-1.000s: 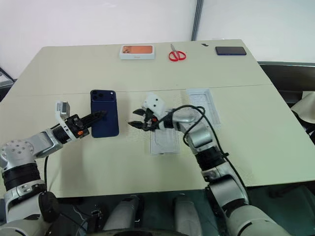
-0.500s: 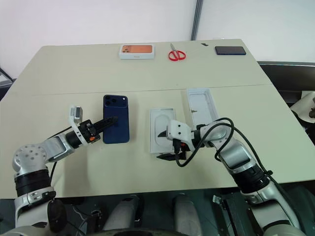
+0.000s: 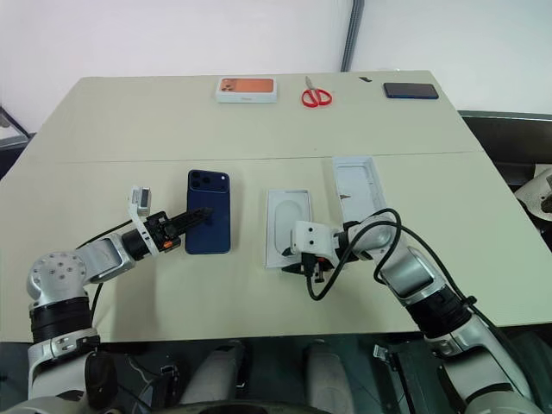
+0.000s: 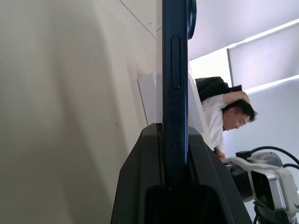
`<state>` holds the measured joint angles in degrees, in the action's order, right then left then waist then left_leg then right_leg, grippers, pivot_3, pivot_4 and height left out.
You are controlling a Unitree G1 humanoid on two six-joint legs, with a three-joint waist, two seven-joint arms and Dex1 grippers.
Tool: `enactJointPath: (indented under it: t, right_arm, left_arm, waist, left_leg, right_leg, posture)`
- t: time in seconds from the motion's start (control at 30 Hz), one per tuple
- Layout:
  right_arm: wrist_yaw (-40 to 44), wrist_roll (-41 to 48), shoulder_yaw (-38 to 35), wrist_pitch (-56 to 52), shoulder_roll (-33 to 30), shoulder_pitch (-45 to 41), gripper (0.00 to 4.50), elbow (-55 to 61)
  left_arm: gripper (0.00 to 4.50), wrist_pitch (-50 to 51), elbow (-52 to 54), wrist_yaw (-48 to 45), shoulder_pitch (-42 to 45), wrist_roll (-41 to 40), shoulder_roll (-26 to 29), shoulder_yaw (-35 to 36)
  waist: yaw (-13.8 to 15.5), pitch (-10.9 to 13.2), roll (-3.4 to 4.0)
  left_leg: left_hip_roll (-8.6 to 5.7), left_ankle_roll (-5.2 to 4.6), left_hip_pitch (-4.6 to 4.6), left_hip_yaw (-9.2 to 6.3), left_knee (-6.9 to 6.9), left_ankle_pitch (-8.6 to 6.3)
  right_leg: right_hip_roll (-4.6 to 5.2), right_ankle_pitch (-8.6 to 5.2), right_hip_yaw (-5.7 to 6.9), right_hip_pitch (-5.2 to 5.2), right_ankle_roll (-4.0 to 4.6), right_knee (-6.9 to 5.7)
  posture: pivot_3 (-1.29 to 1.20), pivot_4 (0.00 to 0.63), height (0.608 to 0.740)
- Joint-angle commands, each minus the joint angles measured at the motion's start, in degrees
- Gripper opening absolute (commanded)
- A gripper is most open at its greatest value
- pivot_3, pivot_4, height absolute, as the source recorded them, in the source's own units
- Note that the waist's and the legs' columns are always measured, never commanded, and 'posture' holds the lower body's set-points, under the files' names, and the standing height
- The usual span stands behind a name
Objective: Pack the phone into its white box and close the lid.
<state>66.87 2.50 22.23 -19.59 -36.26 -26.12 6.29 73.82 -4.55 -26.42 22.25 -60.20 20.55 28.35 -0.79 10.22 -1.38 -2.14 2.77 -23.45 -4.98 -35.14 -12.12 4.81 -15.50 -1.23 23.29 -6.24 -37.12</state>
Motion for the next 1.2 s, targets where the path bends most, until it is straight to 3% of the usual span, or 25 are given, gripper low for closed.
enactJointPath:
  t: [0.03,0.2,0.43,0.67,0.77,0.9,1.2]
  right_arm:
    - [0.06,0.13,0.62,-0.43,0.92,-0.85,1.72,0.00]
    - [-2.19,-1.53,1.30,1.67,3.54,-2.25,1.72,-2.43]
    - [-6.56,-3.85,4.06,2.06,12.82,-6.89,1.72,-9.10]
    - [-8.58,-4.80,3.59,2.63,16.50,-10.09,1.72,-14.32]
    - [-8.45,-4.72,3.22,2.38,16.04,-9.89,2.51,-13.42]
    - [-7.41,-3.45,2.36,0.91,14.92,-9.30,4.46,-9.70]
    - [-6.30,0.56,-5.36,-5.82,6.10,-7.98,4.46,-1.59]
  left_arm:
    - [0.00,-0.74,2.23,-0.04,1.05,-2.49,0.30,0.77]
    - [0.00,-0.60,1.76,1.87,2.40,-5.24,-0.61,2.43]
    - [0.00,-1.10,1.02,5.03,4.57,-7.46,-1.66,2.33]
    - [0.00,-0.70,0.94,6.23,4.69,-8.57,-1.20,0.94]
    - [0.00,-1.34,0.36,6.25,4.06,-8.17,-1.44,0.62]
    - [0.00,-1.84,0.56,6.62,3.94,-8.39,-2.30,-0.03]
    - [0.00,-3.29,-4.26,6.55,7.96,-5.98,-4.79,-3.49]
  waist:
    - [-0.02,0.00,0.00]
    - [-0.13,0.00,-0.01]
    - [-0.19,0.00,-0.01]
    - [-0.18,0.01,-0.02]
    - [-0.17,0.01,-0.02]
    - [-0.16,0.01,-0.02]
    - [0.34,0.03,-0.05]
  left_leg:
    - [0.00,0.00,0.00,-0.01,0.00,0.00]
    - [0.01,0.00,0.01,-0.01,0.00,0.00]
    - [0.01,0.01,0.02,-0.01,0.01,0.01]
    - [-0.02,0.03,0.02,0.01,0.00,0.02]
    - [-0.02,0.02,0.02,0.01,0.00,0.02]
    - [-0.02,0.02,0.02,0.01,0.01,0.01]
    - [-0.09,0.02,0.00,0.01,-0.03,0.01]
  right_leg:
    - [0.00,0.00,0.00,-0.01,0.00,0.00]
    - [-0.02,0.00,0.00,0.00,0.00,-0.01]
    - [-0.06,0.00,0.00,0.02,0.00,-0.03]
    - [-0.07,0.01,0.01,0.00,0.00,-0.03]
    - [-0.07,0.01,0.01,0.00,0.00,-0.03]
    - [-0.07,0.01,0.01,0.00,0.00,-0.03]
    - [-0.02,0.01,0.15,-0.12,0.00,0.04]
  posture:
    - [0.00,0.150,0.740]
    - [0.00,0.150,0.740]
    - [0.00,0.150,0.740]
    - [0.00,0.150,0.740]
    - [0.00,0.150,0.740]
    - [0.00,0.150,0.740]
    - [0.00,0.150,0.740]
